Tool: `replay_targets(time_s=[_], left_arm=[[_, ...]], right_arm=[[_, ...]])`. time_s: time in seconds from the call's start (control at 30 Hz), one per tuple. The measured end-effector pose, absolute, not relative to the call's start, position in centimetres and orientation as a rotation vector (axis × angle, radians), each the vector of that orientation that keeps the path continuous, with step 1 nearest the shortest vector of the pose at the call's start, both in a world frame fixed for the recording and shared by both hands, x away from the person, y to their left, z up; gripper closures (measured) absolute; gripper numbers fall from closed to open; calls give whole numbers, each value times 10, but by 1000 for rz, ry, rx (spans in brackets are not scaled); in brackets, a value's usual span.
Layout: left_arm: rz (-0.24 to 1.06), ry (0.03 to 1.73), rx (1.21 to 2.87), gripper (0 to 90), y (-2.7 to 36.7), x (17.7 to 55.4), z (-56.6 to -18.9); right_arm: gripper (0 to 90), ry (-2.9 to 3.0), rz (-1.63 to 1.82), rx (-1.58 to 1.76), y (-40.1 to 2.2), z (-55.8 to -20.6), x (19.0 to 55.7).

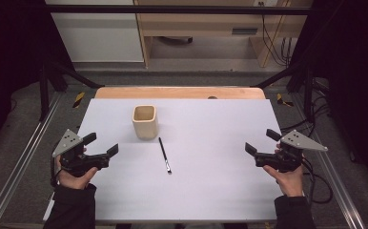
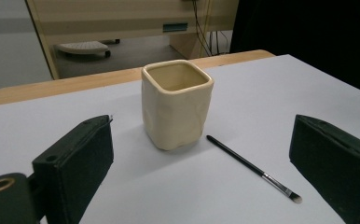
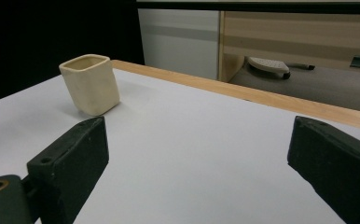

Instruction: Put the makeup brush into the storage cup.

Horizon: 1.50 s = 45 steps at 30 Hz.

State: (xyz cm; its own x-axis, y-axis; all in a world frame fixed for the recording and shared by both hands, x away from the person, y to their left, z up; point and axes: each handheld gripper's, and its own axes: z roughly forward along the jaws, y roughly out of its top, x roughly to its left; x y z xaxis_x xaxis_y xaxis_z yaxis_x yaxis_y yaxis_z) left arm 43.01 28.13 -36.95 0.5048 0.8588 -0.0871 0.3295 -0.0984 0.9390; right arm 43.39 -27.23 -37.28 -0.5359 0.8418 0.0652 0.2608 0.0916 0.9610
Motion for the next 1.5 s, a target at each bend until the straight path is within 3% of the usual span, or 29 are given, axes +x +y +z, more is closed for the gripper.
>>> replay_targets(time_s=[1.5], left_arm=[[541,1018,1812,82,206,441,-400]], right_arm=[[53,1923,1404,1090,-259,-385,438]])
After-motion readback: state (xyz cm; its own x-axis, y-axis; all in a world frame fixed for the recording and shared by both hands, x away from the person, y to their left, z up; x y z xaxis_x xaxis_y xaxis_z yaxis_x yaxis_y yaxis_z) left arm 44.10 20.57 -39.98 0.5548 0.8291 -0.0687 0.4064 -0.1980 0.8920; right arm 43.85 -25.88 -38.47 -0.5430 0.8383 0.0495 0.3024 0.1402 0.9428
